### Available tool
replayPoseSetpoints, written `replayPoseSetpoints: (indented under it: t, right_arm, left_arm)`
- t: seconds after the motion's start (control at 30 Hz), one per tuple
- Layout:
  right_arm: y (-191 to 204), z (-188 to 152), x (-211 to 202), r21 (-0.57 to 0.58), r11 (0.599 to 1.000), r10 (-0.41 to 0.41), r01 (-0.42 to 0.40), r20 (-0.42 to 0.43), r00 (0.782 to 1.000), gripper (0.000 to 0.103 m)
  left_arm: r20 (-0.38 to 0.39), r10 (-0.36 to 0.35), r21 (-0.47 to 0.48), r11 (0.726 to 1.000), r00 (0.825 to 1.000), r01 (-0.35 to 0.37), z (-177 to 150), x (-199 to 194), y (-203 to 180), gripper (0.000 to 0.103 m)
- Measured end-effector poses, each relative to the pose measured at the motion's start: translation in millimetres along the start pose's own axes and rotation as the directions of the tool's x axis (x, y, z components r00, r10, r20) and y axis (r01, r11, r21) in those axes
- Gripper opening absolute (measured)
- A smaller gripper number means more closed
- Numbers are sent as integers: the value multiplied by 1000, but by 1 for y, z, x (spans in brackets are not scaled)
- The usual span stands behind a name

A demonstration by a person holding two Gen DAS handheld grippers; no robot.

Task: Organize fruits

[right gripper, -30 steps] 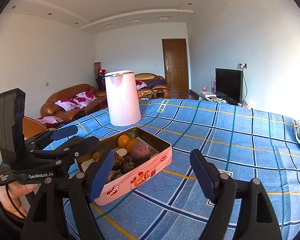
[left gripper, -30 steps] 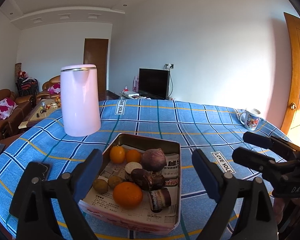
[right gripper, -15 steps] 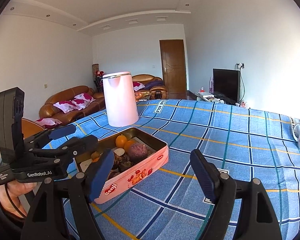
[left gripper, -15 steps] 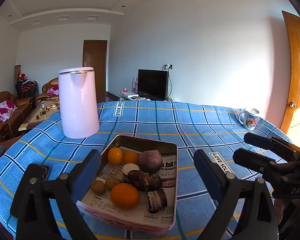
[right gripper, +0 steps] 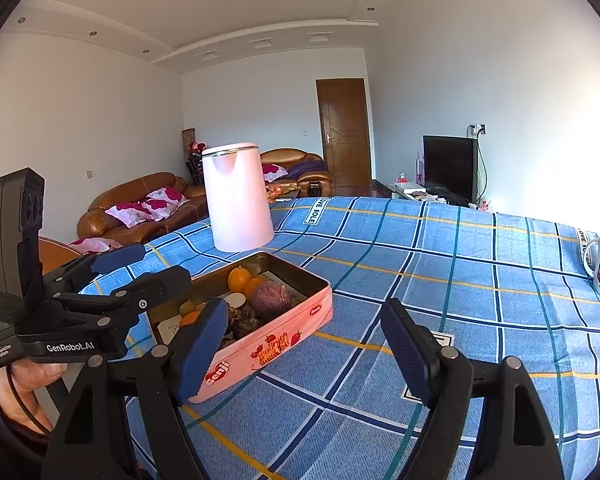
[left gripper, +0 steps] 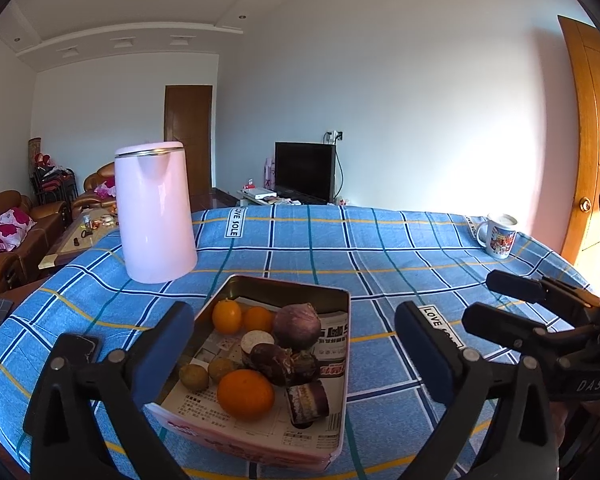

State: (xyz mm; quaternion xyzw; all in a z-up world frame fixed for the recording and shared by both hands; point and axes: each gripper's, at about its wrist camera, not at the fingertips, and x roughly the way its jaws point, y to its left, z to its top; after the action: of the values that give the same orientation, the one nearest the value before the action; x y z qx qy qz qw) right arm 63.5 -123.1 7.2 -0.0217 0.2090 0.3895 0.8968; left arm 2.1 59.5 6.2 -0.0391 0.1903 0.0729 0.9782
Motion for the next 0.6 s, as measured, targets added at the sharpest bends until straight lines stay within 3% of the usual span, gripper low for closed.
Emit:
replayPoseSetpoints:
  t: [0.6]
  right_arm:
    - [-17,-4,-13,31,999,-23,23,13,1000,81]
  left_arm:
    - [25,23,36,999,999,-24,4,-5,-15,103]
